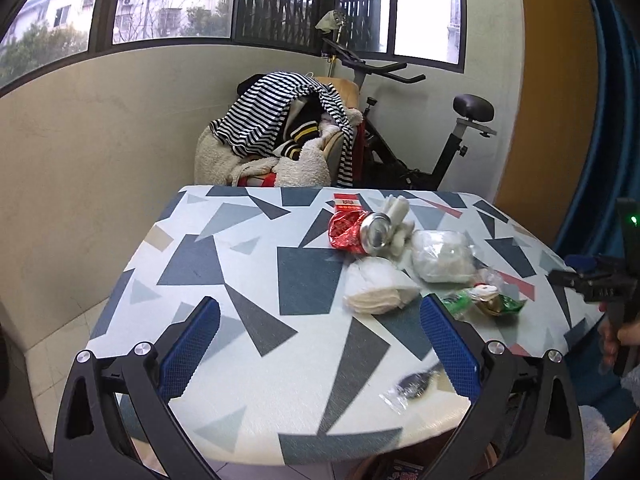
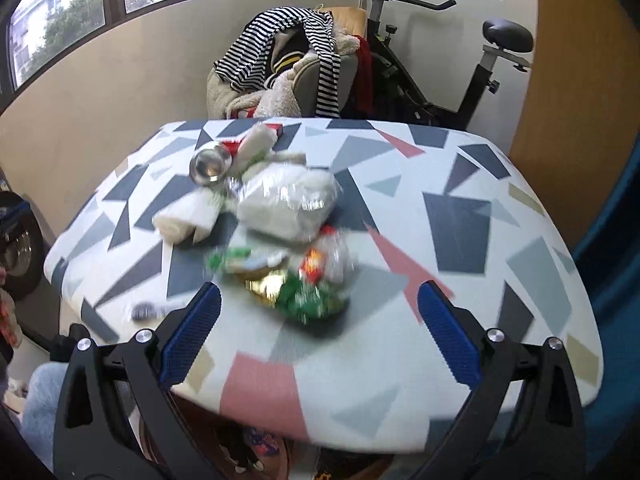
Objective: Collect trash
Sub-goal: 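Grasp the plastic bag of tissue with the right tool while the left tool reaches the red can, then carry the plastic bag toward the bin with the right tool while the left tool grips the red can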
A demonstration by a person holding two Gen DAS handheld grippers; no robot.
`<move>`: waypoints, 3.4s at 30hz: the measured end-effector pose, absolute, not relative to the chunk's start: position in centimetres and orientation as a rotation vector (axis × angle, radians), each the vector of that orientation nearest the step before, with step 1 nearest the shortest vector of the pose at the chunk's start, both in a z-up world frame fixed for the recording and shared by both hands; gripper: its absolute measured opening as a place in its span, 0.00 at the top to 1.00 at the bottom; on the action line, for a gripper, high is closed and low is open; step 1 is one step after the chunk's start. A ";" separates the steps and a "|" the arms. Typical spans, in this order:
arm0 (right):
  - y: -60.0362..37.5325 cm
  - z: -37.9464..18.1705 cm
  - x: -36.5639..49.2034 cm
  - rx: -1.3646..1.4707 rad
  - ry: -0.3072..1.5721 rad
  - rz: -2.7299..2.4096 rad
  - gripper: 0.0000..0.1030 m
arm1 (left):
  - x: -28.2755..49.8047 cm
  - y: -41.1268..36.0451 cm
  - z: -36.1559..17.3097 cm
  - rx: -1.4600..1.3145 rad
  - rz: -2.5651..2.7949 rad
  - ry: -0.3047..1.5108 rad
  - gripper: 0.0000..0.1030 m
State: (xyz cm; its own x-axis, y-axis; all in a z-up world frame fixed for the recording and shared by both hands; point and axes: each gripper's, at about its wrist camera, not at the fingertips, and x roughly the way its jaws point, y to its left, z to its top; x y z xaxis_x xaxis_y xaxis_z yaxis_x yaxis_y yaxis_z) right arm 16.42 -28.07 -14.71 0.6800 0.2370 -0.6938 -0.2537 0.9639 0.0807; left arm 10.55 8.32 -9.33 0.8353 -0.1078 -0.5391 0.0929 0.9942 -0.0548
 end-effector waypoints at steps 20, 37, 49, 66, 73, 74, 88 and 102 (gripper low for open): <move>-23.7 -20.0 36.2 0.248 1.089 0.245 0.14 | 18.4 10.8 -13.3 -0.121 -0.122 0.662 0.16; -25.5 -15.8 32.2 0.225 0.867 0.383 0.49 | 21.6 8.1 -14.8 -0.196 -0.226 0.737 0.34; -31.0 -14.0 28.2 0.189 0.772 0.222 0.49 | 32.4 2.8 -15.1 -0.068 -0.386 0.751 0.48; -36.3 -14.9 24.9 0.291 0.753 0.154 0.49 | 36.2 0.2 -17.5 0.077 -0.444 0.851 0.83; -36.2 -14.4 23.7 0.281 0.731 0.147 0.49 | 33.7 2.3 -12.9 -0.037 -0.419 0.746 0.83; -36.0 -14.1 23.4 0.281 0.725 0.149 0.49 | 32.9 2.5 -12.0 -0.045 -0.415 0.729 0.83; -32.6 -11.7 16.7 0.208 0.676 0.211 0.49 | 17.2 2.4 -6.6 -0.121 -0.439 0.639 0.83; -28.4 -14.1 6.8 0.187 0.725 0.303 0.49 | 2.8 3.6 -7.7 -0.153 -0.428 0.628 0.83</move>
State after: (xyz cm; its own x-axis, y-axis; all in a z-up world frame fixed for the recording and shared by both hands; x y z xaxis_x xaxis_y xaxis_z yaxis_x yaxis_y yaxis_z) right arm 6.81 -28.36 -14.12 0.7075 0.3356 -0.6219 -0.2073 0.9399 0.2713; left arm 2.82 3.64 -7.69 0.7252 -0.4318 -0.5363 0.3406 0.9019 -0.2655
